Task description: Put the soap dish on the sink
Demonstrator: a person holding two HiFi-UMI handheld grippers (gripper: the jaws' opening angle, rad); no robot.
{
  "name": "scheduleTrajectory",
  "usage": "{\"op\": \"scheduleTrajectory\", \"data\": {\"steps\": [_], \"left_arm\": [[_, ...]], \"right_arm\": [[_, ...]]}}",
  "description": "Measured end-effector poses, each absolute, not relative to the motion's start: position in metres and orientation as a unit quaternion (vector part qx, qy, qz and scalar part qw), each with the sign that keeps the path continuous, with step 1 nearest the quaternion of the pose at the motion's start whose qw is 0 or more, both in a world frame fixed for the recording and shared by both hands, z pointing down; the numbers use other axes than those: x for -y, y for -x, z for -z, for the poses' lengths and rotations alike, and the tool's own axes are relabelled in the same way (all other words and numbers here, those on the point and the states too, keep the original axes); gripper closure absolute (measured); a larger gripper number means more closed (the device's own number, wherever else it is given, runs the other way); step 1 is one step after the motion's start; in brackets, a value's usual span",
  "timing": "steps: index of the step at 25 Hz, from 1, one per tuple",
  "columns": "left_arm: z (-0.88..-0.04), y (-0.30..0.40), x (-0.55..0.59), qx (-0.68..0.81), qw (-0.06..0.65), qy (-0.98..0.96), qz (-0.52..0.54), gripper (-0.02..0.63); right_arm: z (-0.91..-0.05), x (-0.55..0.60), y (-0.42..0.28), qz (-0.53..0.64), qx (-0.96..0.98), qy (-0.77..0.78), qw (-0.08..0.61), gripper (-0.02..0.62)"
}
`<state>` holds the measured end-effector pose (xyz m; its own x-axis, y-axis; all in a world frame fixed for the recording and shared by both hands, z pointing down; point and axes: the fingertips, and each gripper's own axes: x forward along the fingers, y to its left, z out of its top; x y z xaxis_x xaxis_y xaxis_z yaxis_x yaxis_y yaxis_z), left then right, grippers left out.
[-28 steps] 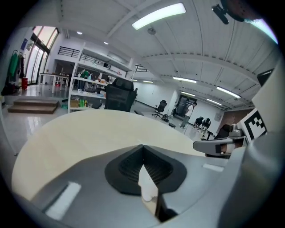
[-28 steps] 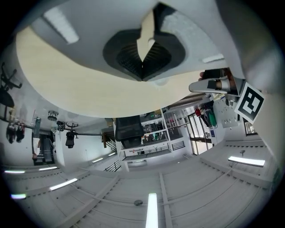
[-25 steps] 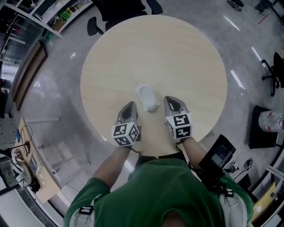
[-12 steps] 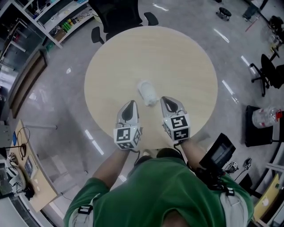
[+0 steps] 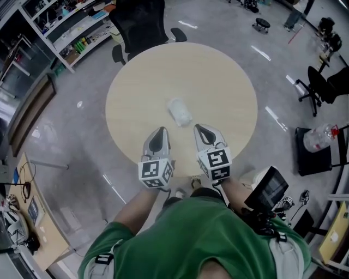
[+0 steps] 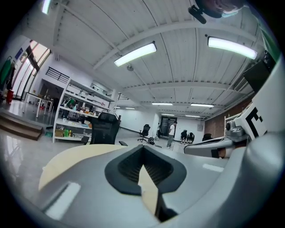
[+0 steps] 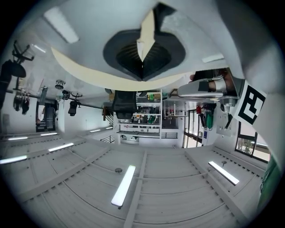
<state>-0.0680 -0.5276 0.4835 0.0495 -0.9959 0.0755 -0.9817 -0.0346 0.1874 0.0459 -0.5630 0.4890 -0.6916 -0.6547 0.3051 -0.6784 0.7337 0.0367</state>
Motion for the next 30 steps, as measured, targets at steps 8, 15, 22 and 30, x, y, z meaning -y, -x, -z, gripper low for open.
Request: {"op": "scheduleTrajectory", "data": {"steps": [8,15,22,30], "left_arm": [[-0.471,0.047,0.499,0.672,0.087,-0.734,0.044,0.600],[-0.451,0.030,0.495,0.673,0.079,-0.733,0.049,0.600],[-0.433,0.016,0.491,0.683,0.062,-0.725,0.062,0.600],[-0.429,0.007,0.484,0.687,0.053,-0.722,0.061,0.600]], "right_arm": [[-0.474,0.528,-0.061,-0.026,0.915,-0.377,0.144,0.594],[-0.454,0.518,-0.076,-0.012,0.920,-0.369,0.136,0.594],[-0.435,0.516,-0.097,-0.003,0.921,-0.369,0.122,0.594],[-0.430,0.520,-0.109,-0.007,0.922,-0.372,0.106,0.594]]}}
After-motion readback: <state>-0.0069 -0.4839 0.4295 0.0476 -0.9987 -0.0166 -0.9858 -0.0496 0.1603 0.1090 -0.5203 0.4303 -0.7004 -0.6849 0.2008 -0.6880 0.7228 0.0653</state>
